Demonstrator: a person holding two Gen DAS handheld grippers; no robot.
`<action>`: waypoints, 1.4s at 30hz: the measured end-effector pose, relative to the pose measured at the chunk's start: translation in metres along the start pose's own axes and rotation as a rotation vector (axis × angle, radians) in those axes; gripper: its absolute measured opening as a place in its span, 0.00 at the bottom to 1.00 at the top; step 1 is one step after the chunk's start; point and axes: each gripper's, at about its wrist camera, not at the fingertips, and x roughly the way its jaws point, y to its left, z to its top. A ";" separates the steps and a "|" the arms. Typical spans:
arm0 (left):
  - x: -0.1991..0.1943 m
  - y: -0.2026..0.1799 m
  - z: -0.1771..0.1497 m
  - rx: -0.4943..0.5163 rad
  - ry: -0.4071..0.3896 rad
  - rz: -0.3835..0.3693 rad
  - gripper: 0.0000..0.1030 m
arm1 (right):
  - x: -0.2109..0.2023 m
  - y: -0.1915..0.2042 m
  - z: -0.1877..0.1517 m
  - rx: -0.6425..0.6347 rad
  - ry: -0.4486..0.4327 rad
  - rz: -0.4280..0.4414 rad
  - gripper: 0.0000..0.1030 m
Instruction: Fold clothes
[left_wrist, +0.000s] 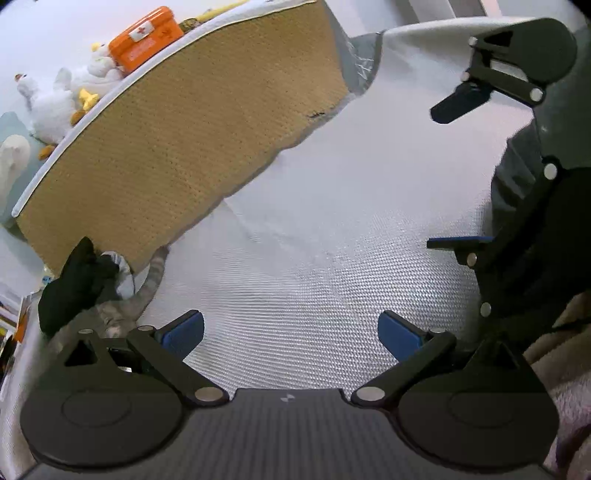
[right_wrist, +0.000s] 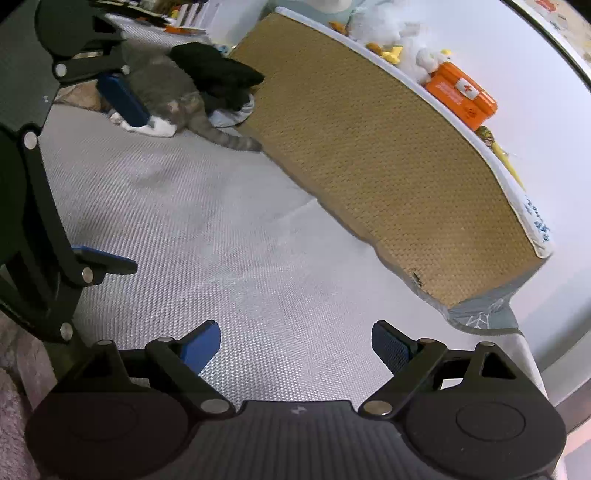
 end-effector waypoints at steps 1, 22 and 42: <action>0.000 0.001 0.000 -0.009 -0.002 0.000 1.00 | -0.001 -0.001 0.000 0.008 -0.005 -0.008 0.89; -0.014 0.019 0.003 -0.194 -0.054 0.047 1.00 | -0.019 -0.027 0.010 0.271 -0.048 -0.016 0.89; -0.025 0.044 -0.001 -0.387 -0.100 0.080 1.00 | -0.034 -0.043 0.008 0.486 -0.088 -0.016 0.89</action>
